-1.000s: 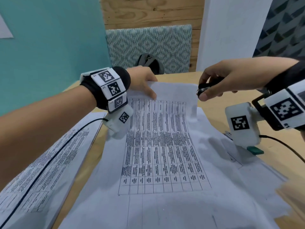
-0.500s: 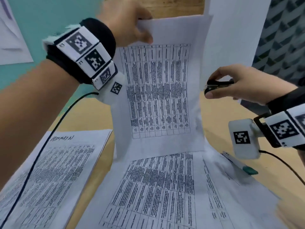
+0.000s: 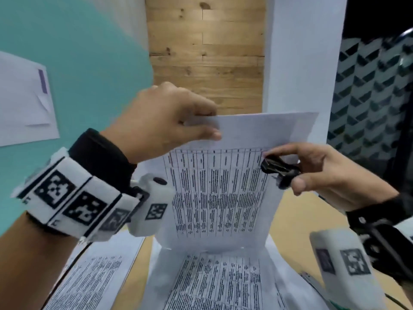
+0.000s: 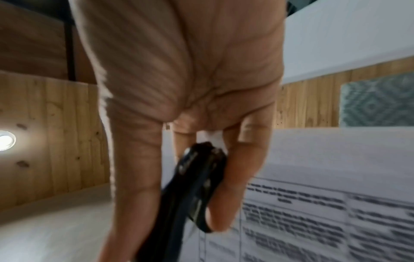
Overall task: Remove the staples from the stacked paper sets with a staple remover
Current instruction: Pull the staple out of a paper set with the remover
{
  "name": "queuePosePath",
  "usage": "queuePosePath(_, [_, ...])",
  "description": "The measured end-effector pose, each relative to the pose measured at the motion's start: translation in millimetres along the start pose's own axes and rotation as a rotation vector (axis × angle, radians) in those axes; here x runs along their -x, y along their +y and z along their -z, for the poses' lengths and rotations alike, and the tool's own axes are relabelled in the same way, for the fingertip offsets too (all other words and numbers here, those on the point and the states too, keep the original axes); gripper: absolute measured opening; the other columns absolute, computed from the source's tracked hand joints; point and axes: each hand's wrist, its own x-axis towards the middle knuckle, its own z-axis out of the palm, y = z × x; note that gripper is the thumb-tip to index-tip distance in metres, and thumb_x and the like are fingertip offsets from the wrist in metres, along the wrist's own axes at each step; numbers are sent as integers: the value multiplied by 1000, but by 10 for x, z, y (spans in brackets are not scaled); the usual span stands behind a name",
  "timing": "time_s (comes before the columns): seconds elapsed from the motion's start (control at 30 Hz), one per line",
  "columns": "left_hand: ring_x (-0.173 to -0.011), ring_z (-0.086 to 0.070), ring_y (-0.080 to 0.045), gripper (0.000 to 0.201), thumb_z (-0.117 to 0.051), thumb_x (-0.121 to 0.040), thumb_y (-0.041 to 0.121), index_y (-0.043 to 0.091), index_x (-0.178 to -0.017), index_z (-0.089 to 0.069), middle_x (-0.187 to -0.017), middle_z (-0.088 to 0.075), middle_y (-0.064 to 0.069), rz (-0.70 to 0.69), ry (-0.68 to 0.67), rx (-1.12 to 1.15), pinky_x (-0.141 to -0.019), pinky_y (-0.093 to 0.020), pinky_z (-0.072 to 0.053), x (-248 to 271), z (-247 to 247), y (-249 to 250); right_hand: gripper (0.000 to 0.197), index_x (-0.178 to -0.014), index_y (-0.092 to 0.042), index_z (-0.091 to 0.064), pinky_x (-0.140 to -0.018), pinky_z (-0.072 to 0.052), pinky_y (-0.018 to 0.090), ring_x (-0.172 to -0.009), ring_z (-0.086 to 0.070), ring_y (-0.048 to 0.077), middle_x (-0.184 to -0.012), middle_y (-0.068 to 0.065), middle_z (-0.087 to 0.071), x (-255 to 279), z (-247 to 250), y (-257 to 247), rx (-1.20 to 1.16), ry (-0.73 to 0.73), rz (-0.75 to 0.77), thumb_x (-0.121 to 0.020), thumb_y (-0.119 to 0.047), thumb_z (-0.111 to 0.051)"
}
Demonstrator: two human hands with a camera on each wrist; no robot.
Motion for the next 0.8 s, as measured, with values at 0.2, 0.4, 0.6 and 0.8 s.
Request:
queuePosePath(0.2, [-61, -59, -2, 56, -72, -41, 64, 21, -78, -69, -72, -69, 6, 292, -211, 396, -57, -19, -46, 237, 143, -448, 71, -91, -23, -76, -45, -43, 13, -59, -64, 8, -82, 2, -72, 2, -30, -37, -46, 26, -87, -26, -47, -91])
queuePosePath(0.4, [-68, -70, -10, 67, -88, -18, 60, 31, -78, -77, -83, -75, 0, 614, -241, 1133, -54, -19, -54, 791, -384, -783, 72, -88, -18, -77, -39, -40, 13, -60, -66, 8, -86, 2, -72, -35, -4, 30, -155, 110, -235, -23, -45, -93])
queuePosePath(0.6, [-63, -68, -12, 70, -91, -27, 48, 12, -85, -76, -86, -73, -9, 797, -383, 1213, -54, -21, -55, 874, -721, -904, 70, -79, -10, -77, -35, -43, 13, -54, -66, 11, -80, 7, -72, -89, -78, 193, -225, 127, -408, -19, -43, -94])
queuePosePath(0.8, [-87, -63, -11, 93, -81, -20, 65, 29, -103, -57, -99, -68, 1, 878, -272, 863, -64, -23, -48, 889, -776, -864, 68, -73, -7, -77, -41, -49, 17, -56, -66, 15, -85, 15, -72, -157, -186, 425, -264, 139, -537, -17, -41, -95])
